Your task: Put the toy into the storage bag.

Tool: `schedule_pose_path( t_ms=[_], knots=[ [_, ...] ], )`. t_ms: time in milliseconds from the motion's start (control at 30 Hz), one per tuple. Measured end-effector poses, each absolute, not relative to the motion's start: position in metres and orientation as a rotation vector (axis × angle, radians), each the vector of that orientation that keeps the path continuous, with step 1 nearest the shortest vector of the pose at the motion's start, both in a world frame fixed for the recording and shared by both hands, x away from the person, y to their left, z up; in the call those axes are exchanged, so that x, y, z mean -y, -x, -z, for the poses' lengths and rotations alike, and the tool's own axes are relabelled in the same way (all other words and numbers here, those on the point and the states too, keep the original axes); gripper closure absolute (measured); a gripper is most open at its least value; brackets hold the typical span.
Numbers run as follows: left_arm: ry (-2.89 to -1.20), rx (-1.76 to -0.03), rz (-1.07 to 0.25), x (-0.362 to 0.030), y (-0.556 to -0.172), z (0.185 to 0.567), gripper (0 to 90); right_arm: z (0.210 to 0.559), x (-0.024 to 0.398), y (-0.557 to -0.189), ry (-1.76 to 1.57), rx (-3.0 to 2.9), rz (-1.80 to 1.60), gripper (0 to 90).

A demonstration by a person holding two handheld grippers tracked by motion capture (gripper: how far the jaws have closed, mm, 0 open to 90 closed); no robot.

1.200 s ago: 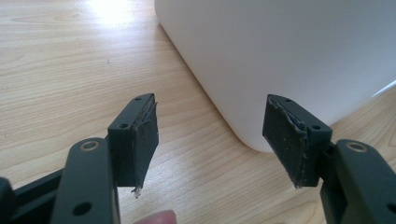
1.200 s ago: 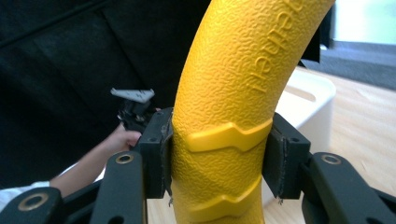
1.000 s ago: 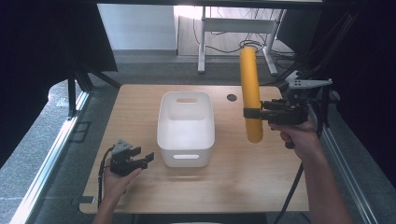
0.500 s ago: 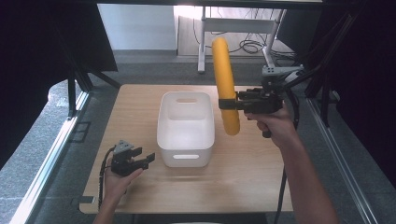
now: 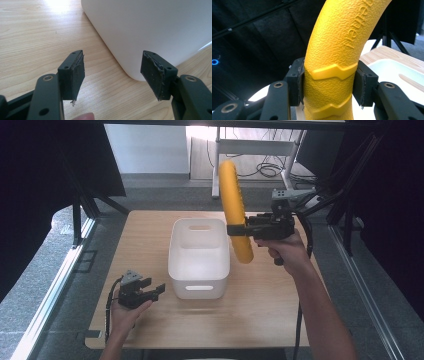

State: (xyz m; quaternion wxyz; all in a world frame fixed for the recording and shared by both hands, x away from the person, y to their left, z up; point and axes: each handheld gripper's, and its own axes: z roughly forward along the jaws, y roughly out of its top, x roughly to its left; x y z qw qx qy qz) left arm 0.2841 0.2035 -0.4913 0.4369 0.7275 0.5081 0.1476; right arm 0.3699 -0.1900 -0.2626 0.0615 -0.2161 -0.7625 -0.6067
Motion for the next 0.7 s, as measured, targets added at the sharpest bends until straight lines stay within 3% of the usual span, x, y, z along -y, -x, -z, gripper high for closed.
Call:
schedule_pose_path(
  t_ms=[300,700],
  knots=[
    [-1.810,-1.258,-0.373,-0.206,-0.284,0.491,36.1,0.254,0.162,-0.370,0.561,2.303,1.838,50.4],
    [-1.806,-1.260,-0.379,-0.207,-0.283,0.490,36.1,0.272,0.140,-0.379,0.555,2.293,1.788,50.3]
  ],
)
